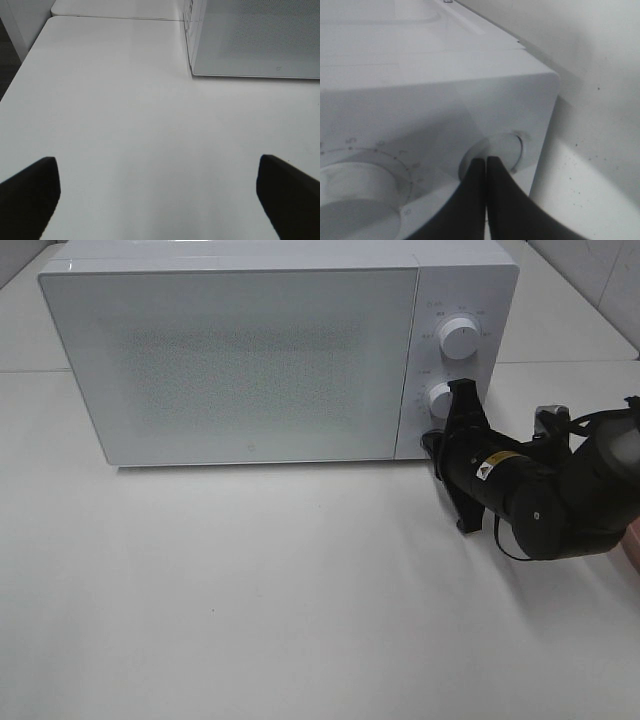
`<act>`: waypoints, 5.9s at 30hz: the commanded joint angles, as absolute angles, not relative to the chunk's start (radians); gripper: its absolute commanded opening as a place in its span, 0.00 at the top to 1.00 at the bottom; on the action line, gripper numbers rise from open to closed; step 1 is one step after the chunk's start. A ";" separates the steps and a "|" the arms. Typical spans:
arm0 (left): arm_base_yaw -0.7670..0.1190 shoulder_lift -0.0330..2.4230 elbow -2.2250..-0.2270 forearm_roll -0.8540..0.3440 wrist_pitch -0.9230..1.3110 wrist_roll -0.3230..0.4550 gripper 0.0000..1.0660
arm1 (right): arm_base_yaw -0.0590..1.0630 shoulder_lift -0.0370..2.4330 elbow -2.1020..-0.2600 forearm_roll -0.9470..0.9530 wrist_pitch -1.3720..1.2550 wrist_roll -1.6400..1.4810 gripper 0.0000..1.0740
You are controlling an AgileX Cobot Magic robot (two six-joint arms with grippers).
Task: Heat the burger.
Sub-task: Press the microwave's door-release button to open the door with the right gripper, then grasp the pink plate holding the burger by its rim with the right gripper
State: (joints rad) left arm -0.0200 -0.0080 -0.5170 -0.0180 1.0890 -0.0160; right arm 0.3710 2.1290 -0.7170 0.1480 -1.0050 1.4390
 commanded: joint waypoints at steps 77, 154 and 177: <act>-0.027 -0.019 -0.517 -0.016 1.071 -0.017 0.05 | 0.366 2.095 -0.910 0.268 -1.009 1.342 1.00; -0.027 -0.019 -0.517 -0.016 1.071 -0.017 0.05 | 0.393 1.498 -0.434 0.308 -0.355 0.501 1.00; -0.027 -0.019 -0.517 -0.015 1.071 -0.018 0.05 | 0.353 1.339 -0.663 0.085 0.386 0.134 0.06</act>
State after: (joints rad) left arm -0.0200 -0.0080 -0.5170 -0.0180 1.0880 -0.0160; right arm 0.3620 1.3500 -0.6520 0.1140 0.3550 0.1130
